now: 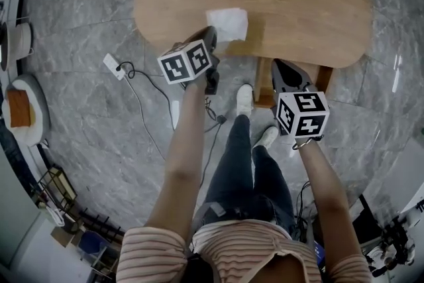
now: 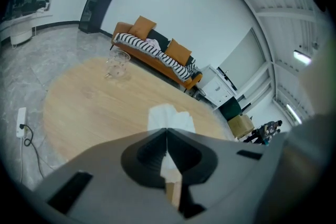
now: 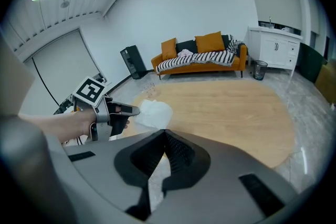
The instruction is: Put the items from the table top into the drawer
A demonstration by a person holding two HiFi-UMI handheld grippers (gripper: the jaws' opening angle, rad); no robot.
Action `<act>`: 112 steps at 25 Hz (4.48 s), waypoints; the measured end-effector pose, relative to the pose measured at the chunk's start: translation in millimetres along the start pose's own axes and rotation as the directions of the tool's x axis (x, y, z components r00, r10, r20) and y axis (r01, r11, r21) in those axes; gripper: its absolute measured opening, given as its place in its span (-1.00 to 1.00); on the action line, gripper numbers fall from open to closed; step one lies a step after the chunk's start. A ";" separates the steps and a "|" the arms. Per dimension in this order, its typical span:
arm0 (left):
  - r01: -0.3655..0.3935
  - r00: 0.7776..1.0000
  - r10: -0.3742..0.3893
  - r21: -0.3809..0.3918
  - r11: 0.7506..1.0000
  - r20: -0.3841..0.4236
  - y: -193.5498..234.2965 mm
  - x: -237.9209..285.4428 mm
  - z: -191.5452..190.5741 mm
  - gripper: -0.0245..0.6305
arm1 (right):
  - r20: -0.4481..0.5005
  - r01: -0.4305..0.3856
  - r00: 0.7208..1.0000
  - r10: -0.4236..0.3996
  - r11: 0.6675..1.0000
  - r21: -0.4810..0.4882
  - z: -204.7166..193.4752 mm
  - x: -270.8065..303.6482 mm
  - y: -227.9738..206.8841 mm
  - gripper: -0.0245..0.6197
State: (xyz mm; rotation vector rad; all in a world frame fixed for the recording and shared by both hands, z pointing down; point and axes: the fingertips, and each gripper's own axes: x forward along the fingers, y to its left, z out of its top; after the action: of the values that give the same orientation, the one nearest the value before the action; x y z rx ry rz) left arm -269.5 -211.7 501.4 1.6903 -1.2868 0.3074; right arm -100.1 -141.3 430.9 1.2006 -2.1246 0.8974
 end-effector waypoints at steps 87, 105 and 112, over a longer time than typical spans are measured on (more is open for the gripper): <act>0.049 0.981 -0.060 -0.065 0.997 -0.183 -147.9 172.1 -351.6 -0.88 | -0.179 0.096 0.981 -0.068 0.983 0.154 -300.2 -64.4 -227.5 -0.90; -0.043 0.975 0.021 -0.096 0.994 -0.223 -124.2 189.8 -362.9 -0.88 | -0.188 0.085 0.981 -0.057 0.986 0.140 -301.1 -55.0 -228.6 -0.90; -0.058 0.976 0.030 -0.120 0.991 -0.216 -124.2 190.7 -364.1 -0.87 | -0.195 0.085 0.979 -0.058 0.988 0.131 -301.9 -55.3 -229.6 -0.90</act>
State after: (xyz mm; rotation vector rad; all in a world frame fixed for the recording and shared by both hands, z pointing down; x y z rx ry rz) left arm 34.5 -40.4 751.7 1.4808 -1.1604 0.4141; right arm 164.9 29.6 648.8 1.1993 -1.8817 1.0972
